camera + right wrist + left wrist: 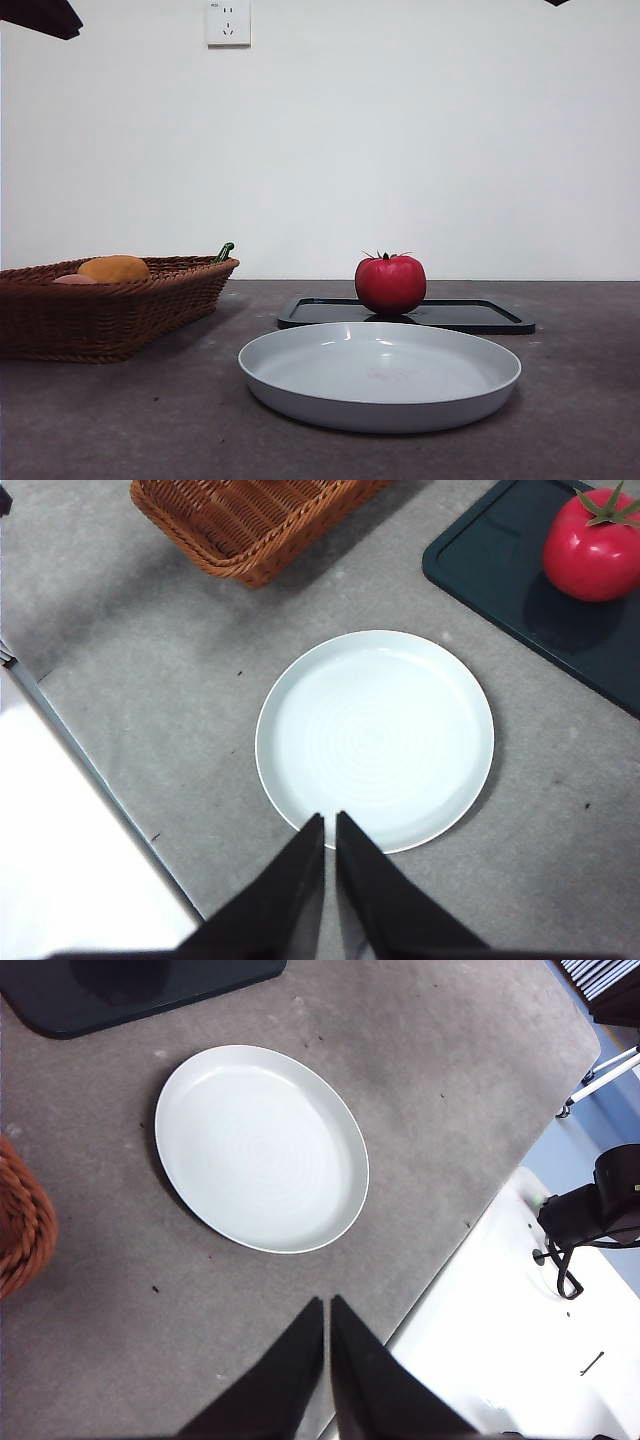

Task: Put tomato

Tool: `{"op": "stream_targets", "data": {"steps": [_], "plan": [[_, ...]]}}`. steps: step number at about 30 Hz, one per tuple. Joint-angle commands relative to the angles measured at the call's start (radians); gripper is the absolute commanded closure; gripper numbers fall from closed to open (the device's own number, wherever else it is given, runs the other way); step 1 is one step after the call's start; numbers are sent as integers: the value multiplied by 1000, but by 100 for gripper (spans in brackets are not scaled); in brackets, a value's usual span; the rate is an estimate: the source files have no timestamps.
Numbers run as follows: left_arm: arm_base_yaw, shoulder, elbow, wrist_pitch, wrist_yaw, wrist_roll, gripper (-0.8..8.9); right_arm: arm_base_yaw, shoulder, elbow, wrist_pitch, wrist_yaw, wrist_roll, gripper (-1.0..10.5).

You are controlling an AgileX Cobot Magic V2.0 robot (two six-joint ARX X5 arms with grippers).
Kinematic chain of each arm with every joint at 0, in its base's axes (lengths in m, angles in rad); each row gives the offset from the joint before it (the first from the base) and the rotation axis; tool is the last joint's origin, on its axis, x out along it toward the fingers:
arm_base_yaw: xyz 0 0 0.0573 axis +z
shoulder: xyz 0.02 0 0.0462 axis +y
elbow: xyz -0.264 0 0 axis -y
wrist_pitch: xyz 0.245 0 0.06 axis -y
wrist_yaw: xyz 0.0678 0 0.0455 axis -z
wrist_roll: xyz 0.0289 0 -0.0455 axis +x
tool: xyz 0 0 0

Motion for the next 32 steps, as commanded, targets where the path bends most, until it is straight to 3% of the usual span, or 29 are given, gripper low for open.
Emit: {"op": "stream_targets", "data": {"steps": [1, 15, 18, 25, 30, 32], "plan": [[-5, 6, 20, 5, 5, 4, 805, 7, 7, 10, 10, -2, 6, 941], [-3, -34, 20, 11, -10, 19, 805, 7, 7, 10, 10, -2, 6, 941], [34, -93, 16, 97, -108, 27, 805, 7, 7, 10, 10, -2, 6, 941], [189, -328, -120, 534, -309, 27, 805, 7, 7, 10, 10, -2, 6, 941], [263, -487, -309, 731, -574, 29, 805, 7, 7, 10, 10, -2, 6, 941], [284, -538, -384, 770, -628, 13, 805, 7, 7, 10, 10, -2, 6, 941]]}}
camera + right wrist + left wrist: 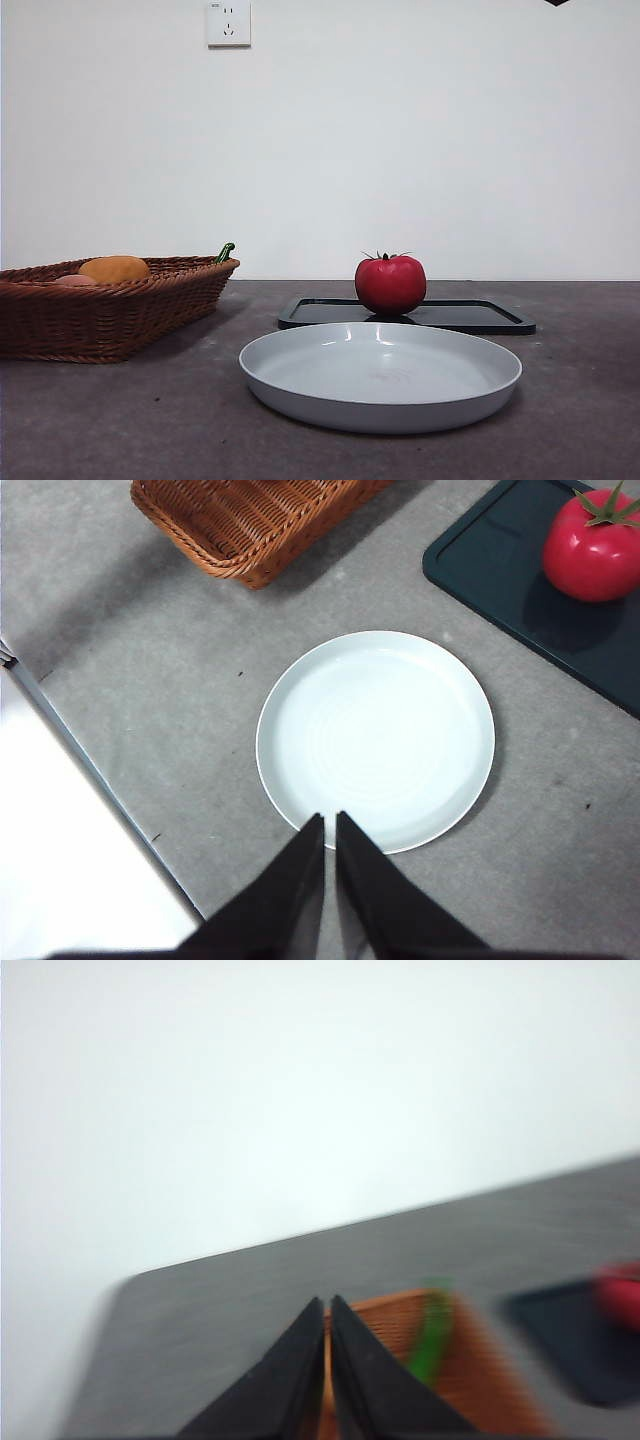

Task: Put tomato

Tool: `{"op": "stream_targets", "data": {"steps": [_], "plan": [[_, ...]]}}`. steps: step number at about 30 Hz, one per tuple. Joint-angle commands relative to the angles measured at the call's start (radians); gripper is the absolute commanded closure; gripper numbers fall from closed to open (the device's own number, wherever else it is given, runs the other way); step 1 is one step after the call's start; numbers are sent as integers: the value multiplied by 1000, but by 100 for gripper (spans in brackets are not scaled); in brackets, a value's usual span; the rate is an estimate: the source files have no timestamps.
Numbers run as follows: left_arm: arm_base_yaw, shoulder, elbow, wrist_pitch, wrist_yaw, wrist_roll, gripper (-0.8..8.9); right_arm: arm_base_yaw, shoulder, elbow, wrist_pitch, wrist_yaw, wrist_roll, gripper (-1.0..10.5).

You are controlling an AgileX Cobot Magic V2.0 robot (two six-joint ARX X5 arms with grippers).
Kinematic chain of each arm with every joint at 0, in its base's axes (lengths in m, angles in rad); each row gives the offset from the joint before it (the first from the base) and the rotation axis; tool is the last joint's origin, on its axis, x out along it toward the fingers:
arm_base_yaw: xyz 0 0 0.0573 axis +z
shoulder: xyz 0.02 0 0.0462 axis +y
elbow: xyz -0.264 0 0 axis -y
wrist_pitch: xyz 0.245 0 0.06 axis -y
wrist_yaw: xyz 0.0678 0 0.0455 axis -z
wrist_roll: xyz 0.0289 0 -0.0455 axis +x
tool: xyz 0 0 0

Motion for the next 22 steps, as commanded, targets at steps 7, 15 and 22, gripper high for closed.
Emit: {"op": "stream_targets", "data": {"steps": [7, 15, 22], "plan": [[63, -202, -322, 83, -109, -22, 805, 7, 7, 10, 10, -2, 6, 941], [66, -360, -531, 59, -109, -64, 805, 7, 7, 10, 10, -2, 6, 941], [66, -431, -576, -79, -109, -82, 805, 7, 7, 10, 10, -2, 6, 941]]}}
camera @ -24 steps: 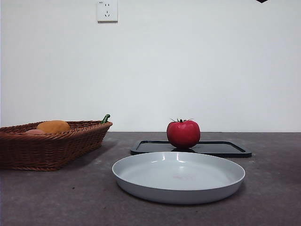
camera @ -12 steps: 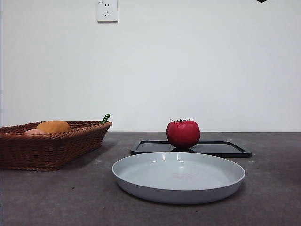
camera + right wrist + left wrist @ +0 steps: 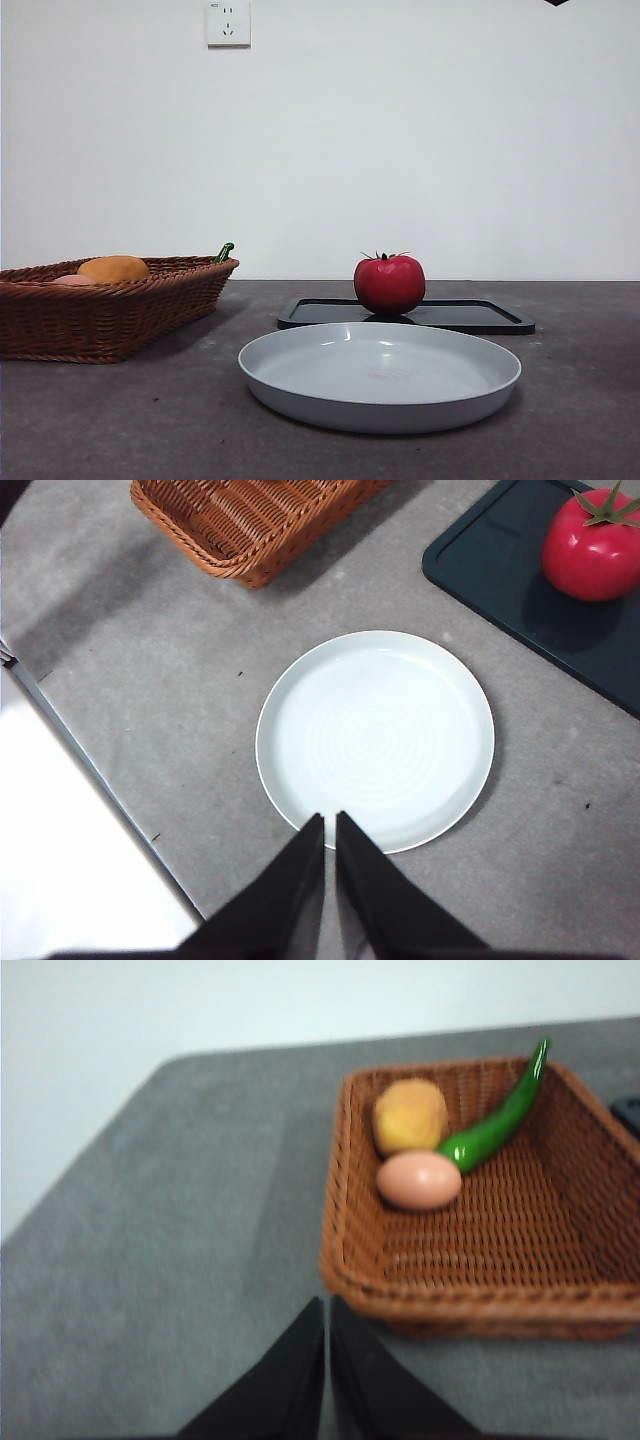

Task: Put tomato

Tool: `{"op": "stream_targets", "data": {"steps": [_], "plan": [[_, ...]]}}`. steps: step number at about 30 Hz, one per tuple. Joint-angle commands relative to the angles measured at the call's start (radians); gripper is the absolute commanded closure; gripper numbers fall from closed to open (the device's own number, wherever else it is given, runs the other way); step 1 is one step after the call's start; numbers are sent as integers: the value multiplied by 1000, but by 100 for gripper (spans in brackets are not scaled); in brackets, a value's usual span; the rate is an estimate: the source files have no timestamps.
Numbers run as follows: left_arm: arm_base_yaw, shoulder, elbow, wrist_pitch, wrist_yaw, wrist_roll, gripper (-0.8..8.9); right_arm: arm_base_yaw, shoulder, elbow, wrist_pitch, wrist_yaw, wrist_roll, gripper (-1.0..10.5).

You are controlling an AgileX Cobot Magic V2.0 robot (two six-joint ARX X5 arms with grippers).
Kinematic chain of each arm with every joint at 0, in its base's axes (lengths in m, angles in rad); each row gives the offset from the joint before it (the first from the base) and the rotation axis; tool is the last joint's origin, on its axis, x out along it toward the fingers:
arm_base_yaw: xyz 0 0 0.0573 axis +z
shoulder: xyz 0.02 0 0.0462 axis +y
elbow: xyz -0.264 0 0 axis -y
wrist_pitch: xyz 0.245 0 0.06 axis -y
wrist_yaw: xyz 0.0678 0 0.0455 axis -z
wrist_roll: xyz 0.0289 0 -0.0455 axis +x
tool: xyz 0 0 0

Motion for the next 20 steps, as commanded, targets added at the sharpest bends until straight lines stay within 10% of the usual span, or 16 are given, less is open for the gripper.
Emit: {"op": "stream_targets", "data": {"steps": [1, 20], "plan": [[3, -17, -14, -32, -4, -12, 805, 7, 7, 10, 10, -1, 6, 941], [0, -72, -76, -40, -7, 2, 805, 7, 7, 10, 10, -1, 6, 941]]}}
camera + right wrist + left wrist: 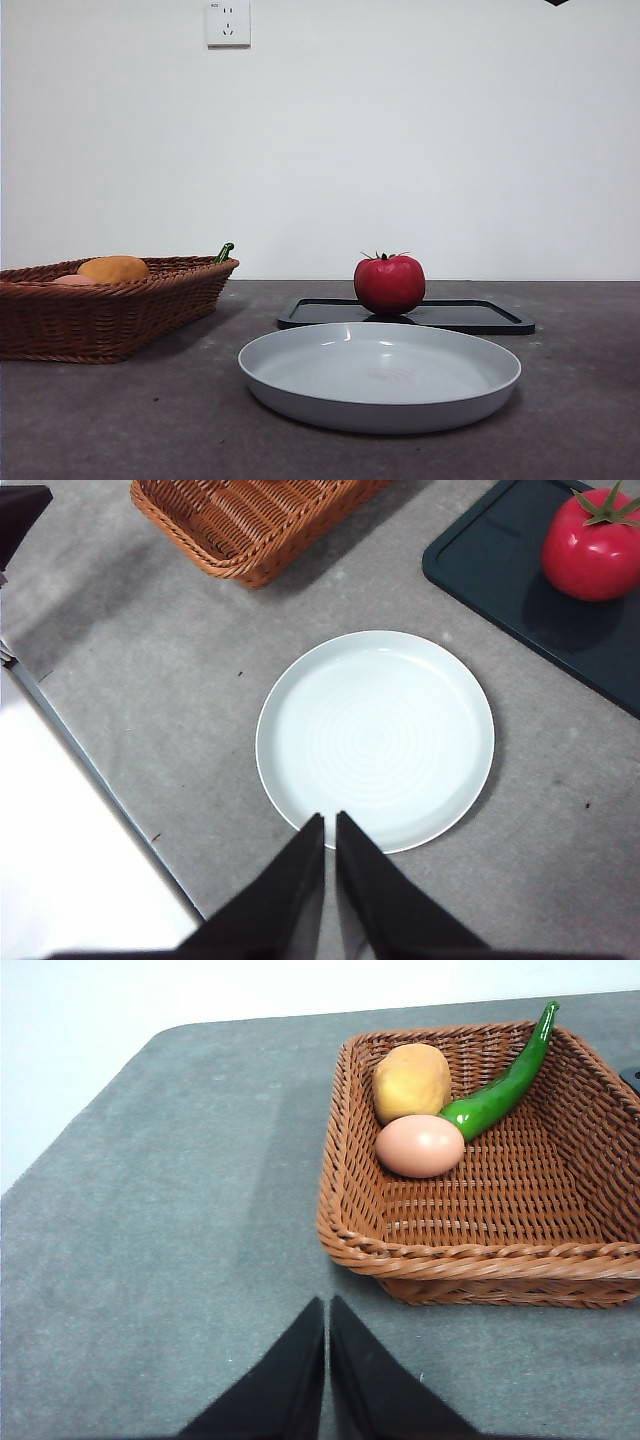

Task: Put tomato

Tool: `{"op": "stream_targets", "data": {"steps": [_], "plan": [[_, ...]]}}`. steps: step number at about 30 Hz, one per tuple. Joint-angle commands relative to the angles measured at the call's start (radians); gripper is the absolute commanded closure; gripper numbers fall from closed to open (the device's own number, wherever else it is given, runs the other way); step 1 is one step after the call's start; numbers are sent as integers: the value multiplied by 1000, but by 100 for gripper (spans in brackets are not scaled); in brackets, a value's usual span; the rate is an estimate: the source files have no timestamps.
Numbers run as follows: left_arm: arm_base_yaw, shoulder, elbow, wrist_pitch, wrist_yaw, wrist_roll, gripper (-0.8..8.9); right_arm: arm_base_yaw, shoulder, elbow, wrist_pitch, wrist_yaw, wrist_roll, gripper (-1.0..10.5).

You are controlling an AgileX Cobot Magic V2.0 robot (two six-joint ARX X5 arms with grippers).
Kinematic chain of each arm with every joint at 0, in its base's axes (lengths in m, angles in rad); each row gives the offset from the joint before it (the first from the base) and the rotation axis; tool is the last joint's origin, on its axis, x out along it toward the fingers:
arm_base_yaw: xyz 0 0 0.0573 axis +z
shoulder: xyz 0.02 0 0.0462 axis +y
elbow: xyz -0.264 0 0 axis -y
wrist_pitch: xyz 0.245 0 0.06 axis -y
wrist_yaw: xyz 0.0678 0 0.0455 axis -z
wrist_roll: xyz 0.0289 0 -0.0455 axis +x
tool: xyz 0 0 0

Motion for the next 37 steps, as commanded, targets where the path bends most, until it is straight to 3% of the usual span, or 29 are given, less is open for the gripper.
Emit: {"op": "stream_targets", "data": {"steps": [1, 26, 32, 37], "plan": [[0, -1, -21, -11, -3, 4, 805, 7, 7, 10, 10, -1, 6, 941], [0, 0, -21, -11, -3, -6, 806, 5, 6, 10, 10, 0, -3, 941], [0, 0, -21, -11, -3, -6, 806, -153, -111, 10, 20, 17, -93, 941], [0, -1, -21, -11, -3, -6, 806, -350, -277, 1, 135, 35, -94, 941]]}}
